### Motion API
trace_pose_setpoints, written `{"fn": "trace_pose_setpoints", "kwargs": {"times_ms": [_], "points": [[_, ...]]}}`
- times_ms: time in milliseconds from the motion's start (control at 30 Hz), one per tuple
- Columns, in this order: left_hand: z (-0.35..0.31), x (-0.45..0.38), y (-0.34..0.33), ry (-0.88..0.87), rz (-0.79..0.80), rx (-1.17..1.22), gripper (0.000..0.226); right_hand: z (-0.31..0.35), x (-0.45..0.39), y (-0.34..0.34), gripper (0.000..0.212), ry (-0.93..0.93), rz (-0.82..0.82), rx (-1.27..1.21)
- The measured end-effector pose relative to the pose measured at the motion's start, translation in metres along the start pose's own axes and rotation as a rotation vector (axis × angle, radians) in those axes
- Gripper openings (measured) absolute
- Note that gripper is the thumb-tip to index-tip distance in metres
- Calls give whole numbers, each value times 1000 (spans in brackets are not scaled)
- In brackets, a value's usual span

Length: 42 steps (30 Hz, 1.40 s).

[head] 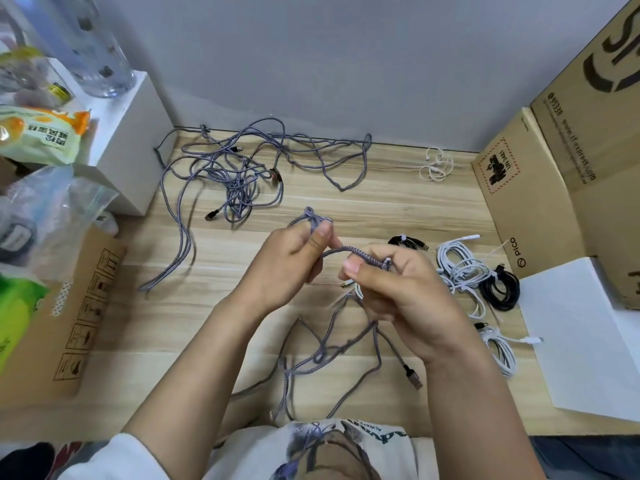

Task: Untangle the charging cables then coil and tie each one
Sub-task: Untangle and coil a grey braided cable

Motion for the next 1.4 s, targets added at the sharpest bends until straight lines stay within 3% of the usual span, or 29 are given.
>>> {"fn": "trace_pose_setpoints", "kwargs": {"times_ms": [100, 200, 300, 367, 500, 600, 700, 800, 933, 1100, 1267, 1400], "points": [[-9, 2, -2, 110, 178, 31, 62, 2, 0, 1, 17, 170, -105, 135], [-12, 9, 2, 174, 488, 118, 76, 4, -1, 0, 22, 249, -198, 168], [-18, 16, 12, 137, 814, 314, 61, -1, -7, 3, 19, 253, -302, 159], [-23, 19, 19, 71, 903, 489, 45, -6, -13, 4, 13, 220, -297, 52], [-30, 19, 21, -123, 911, 828, 15, -13, -21, 6, 17, 127, -184, -68], [-40, 16, 21, -219, 910, 1202, 16, -20, -21, 3, 25, 41, -28, -64], [-46, 11, 27, -210, 678, 1451, 22, -24, -19, -1, 26, -74, 98, -76], [-43, 5, 33, -186, 474, 1532, 24, -25, -16, -7, 29, -199, 186, -103], [-40, -1, 33, -158, 262, 1425, 24, -23, -11, -12, 39, -308, 244, -105], [-31, -5, 13, -48, -153, 698, 23, -25, -8, -22, 40, -318, 248, 113], [-21, -3, 6, -68, -152, 194, 12, -21, -5, -21, 33, -234, 200, 316], [-10, 1, 8, 15, -45, -158, 24, -6, 0, -15, 35, -18, 92, 426]]}}
Point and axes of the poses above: each hand's wrist, its own x-axis away from the middle knuckle, its own y-axis out of the back of the hand, z = x × y, the point moved 1 cm from there along -x, towards the middle knuckle, and after that the axes turned 5 degrees about z, right-handed, at the moved point
